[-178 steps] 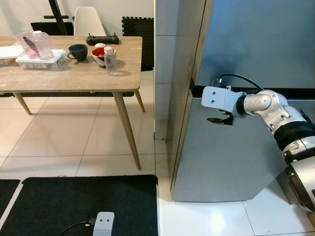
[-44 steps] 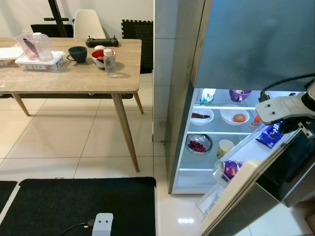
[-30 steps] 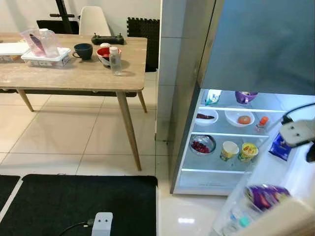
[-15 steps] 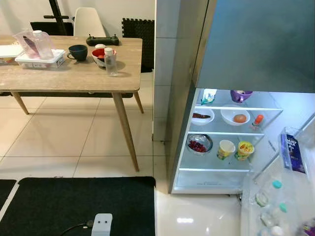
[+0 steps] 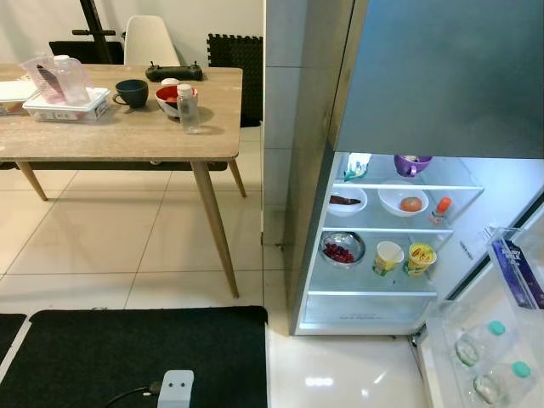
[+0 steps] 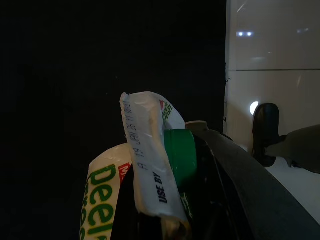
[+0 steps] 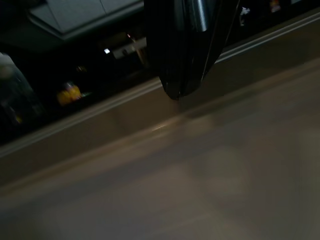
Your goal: Restocking fridge
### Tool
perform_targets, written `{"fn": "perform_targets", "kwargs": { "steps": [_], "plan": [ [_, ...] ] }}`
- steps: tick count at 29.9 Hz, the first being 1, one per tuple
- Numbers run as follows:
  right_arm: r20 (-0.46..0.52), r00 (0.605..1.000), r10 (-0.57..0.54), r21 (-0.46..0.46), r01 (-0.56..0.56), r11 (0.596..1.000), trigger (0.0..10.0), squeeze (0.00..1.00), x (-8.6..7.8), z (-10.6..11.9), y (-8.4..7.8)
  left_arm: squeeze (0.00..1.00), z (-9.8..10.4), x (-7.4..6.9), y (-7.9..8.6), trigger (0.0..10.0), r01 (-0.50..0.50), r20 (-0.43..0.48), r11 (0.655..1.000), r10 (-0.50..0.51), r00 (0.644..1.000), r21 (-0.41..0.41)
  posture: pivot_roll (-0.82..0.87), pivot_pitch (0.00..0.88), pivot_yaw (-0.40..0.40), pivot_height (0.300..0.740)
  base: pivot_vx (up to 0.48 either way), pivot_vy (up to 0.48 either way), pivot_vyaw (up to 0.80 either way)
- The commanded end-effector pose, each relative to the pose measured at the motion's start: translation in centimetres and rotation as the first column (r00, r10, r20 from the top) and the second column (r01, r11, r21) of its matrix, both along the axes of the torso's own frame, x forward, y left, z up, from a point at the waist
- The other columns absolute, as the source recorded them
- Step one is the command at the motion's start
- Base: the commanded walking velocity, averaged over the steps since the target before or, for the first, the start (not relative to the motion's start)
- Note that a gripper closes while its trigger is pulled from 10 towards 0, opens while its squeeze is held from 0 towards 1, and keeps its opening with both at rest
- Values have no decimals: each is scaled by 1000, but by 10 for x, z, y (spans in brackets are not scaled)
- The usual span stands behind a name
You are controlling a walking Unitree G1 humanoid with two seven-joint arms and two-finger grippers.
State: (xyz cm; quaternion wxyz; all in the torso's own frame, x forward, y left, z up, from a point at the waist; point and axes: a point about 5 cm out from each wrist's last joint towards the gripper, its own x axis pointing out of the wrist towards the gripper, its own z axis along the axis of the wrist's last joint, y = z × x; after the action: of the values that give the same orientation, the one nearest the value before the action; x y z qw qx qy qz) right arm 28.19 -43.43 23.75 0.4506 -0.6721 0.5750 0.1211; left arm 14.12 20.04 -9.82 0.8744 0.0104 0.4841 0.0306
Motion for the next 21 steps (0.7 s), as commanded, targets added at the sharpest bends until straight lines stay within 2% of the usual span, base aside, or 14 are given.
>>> {"fn": "perform_targets", "kwargs": {
  "steps": [1, 6, 7, 8, 9, 11, 12, 13, 14, 16, 17, 19, 20, 21],
  "plan": [
    [32, 999, 2, -49, 0, 999, 10000, 0, -4, 0, -7, 0, -4, -9, -5, 10000, 1, -33, 1000, -2, 999, -20, -103, 0, -92, 740, 0, 0, 0],
    [38, 999, 15, -41, -13, 999, 10000, 0, -3, -4, -5, 0, -4, -9, -5, 10000, 1, -33, 1000, -1, 999, -18, -98, 0, -94, 740, 0, 0, 0],
    [55, 998, 29, 78, -34, 996, 10000, 0, 5, -15, 7, 0, -4, -8, -4, 10000, 1, -32, 1000, -1, 999, -16, -96, 0, -93, 740, 0, 0, 0],
    [76, 996, 42, 215, -57, 975, 10000, 0, 12, -25, 21, 0, -4, -8, -3, 10000, 1, -31, 1000, -2, 1000, -14, -96, 0, -93, 740, 0, 0, 0],
    [76, 996, 42, 215, -57, 975, 10000, 0, 12, -25, 21, 0, -4, -8, -3, 10000, 1, -31, 1000, -2, 1000, -14, -96, 0, -93, 740, 0, 0, 0],
    [98, 990, 97, 516, -134, 846, 10000, 0, 31, -38, 59, 0, -3, -8, -3, 10000, 4, -30, 1000, -4, 1000, -11, -96, 0, -89, 740, 0, 0, 0],
    [98, 990, 97, 516, -134, 846, 10000, 0, 31, -38, 59, 0, -3, -8, -3, 10000, 4, -30, 1000, -4, 1000, -11, -96, 0, -89, 740, 0, 0, 0],
    [98, 985, 139, 604, -170, 779, 10000, 0, 36, -40, 75, 0, -3, -7, -3, 10000, 5, -29, 1000, -5, 1000, -11, -96, 0, -89, 740, 0, 0, 0],
    [98, 985, 139, 604, -170, 779, 10000, 0, 36, -40, 75, 0, -3, -7, -3, 10000, 5, -29, 1000, -5, 1000, -11, -96, 0, -89, 740, 0, 0, 0],
    [100, 970, 222, 737, -222, 639, 10000, 0, 46, -44, 103, 0, -3, -7, -3, 10000, 5, -28, 1000, -5, 1000, -11, -96, 0, -89, 740, 0, 0, 0],
    [100, 970, 222, 737, -222, 639, 10000, 0, 46, -44, 103, 0, -3, -7, -3, 10000, 5, -28, 1000, -5, 1000, -11, -96, 0, -89, 740, 0, 0, 0],
    [95, 948, 303, 817, -249, 521, 10000, 0, 50, -48, 127, 0, -3, -7, -3, 10000, 4, -27, 1000, -4, 1000, -13, -88, 0, -89, 740, 0, 0, 0],
    [95, 948, 303, 817, -249, 521, 10000, 0, 50, -48, 127, 0, -3, -7, -3, 10000, 4, -27, 1000, -4, 1000, -13, -88, 0, -89, 740, 0, 0, 0],
    [87, 940, 331, 841, -247, 481, 10000, 0, 51, -51, 134, 0, -3, -7, -3, 10000, 3, -27, 1000, -4, 1000, -13, -88, 0, -89, 740, 0, 0, 0]
  ]
}}
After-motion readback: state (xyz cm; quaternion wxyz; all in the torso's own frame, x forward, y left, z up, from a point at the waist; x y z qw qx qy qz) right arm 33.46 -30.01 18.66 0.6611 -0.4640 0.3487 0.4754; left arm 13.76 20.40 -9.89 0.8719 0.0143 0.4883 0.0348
